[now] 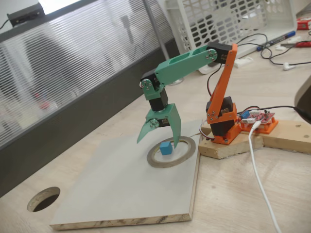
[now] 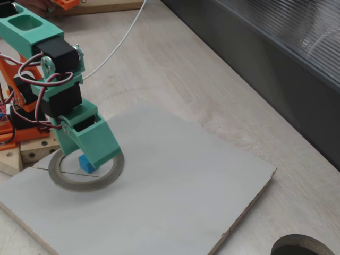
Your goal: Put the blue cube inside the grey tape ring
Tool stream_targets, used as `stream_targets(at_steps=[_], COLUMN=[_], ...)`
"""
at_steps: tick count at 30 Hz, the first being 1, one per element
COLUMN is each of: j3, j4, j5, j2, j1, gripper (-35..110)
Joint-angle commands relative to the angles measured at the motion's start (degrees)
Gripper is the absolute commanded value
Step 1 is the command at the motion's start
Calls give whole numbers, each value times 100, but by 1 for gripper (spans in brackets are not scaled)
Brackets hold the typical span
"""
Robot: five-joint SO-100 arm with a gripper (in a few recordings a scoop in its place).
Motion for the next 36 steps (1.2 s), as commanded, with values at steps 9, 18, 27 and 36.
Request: stream_targets(at_steps=[9,18,27,36], j3=[-123,-492,-3006,-3753], j4=[114,211,2856,3516], j5=[79,79,88,88], j2=[176,457,870,861], j1=[0,62,62,62], gripper=[89,89,88,79])
